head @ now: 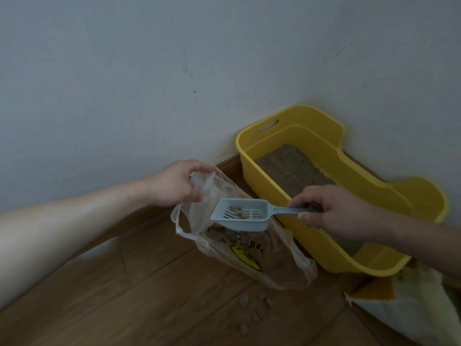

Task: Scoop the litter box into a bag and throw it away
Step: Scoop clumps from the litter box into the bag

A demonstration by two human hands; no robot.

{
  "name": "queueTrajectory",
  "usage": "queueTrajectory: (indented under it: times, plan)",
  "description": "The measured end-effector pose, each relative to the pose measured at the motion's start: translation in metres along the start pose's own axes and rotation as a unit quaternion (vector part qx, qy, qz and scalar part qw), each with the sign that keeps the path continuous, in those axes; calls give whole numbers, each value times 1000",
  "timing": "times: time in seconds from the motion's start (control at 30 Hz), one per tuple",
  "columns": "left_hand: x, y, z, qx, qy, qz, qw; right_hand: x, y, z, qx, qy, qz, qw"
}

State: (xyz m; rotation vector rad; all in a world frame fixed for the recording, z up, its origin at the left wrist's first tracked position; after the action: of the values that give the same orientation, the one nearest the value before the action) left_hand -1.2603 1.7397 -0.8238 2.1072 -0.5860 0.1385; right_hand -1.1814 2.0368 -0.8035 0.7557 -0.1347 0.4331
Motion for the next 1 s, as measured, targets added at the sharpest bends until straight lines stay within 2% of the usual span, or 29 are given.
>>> queueTrajectory:
  times: [0.27,0.7,1.0]
  plan:
    - [2,-4,8,27,16,11,999,-15,-15,11,41,-17,8,999]
    - [1,-6,11,65,48,14,997,-9,-13,9,17,-36,14,999]
    - [2,-2,0,68,41,11,997,-6,-7,7,-2,-39,-13,999]
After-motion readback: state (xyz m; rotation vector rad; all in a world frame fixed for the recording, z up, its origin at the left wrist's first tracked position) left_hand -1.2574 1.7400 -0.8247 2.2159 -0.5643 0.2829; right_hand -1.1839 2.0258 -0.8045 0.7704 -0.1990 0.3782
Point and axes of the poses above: each hand's wrist, its own x-axis away from the middle knuckle, its own y-axis out of the back of the hand, z = x × y, the point moved 4 cm from there along -x, towards the middle knuckle, and after that the axes turned 12 degrees about -x, right-handed, at the moved point
